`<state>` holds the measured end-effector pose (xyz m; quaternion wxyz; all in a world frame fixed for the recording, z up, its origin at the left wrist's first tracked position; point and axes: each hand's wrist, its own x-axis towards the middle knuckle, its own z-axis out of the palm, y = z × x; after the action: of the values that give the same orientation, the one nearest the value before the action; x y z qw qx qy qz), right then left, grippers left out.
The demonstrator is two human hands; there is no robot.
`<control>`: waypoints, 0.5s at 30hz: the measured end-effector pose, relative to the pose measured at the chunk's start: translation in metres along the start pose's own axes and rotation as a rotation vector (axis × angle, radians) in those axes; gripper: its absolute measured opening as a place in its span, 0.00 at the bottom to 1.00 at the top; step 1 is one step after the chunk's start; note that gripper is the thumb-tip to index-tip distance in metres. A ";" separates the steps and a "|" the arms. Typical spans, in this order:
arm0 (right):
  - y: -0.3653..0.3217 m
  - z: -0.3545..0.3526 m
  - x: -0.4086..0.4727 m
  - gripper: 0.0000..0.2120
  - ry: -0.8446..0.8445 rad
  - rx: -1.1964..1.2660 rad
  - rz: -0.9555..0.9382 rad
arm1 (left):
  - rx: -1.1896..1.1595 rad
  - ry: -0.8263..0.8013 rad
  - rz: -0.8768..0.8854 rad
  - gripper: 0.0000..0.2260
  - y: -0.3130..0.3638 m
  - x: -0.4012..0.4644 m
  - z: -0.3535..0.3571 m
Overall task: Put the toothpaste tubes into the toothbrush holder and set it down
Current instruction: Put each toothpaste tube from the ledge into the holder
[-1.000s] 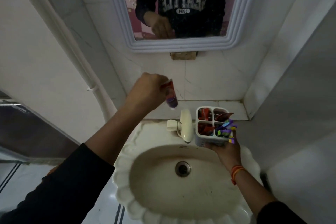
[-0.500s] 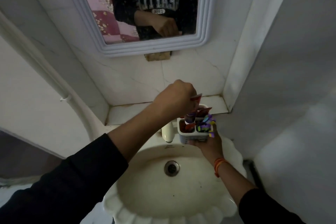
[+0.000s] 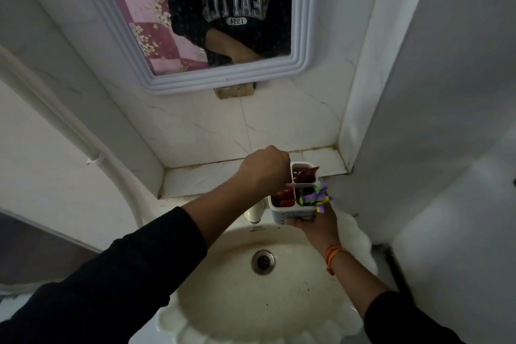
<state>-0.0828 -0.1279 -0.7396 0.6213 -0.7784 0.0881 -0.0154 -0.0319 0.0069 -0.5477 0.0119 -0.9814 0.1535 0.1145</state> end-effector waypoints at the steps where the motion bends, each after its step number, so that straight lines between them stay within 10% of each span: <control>1: -0.002 0.000 0.000 0.36 -0.001 -0.013 -0.009 | -0.003 -0.013 0.006 0.10 0.000 0.002 0.002; 12: 0.008 -0.001 0.005 0.34 -0.007 -0.077 -0.037 | -0.262 -0.037 -0.106 0.20 -0.029 0.052 -0.009; 15: 0.010 -0.002 0.004 0.30 -0.017 -0.093 -0.022 | -0.364 -0.259 -0.184 0.27 -0.033 0.068 0.004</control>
<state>-0.0801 -0.1329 -0.7487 0.5849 -0.8076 0.0747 -0.0115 0.0402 0.0186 -0.5672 -0.1351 -0.9544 0.0375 0.2634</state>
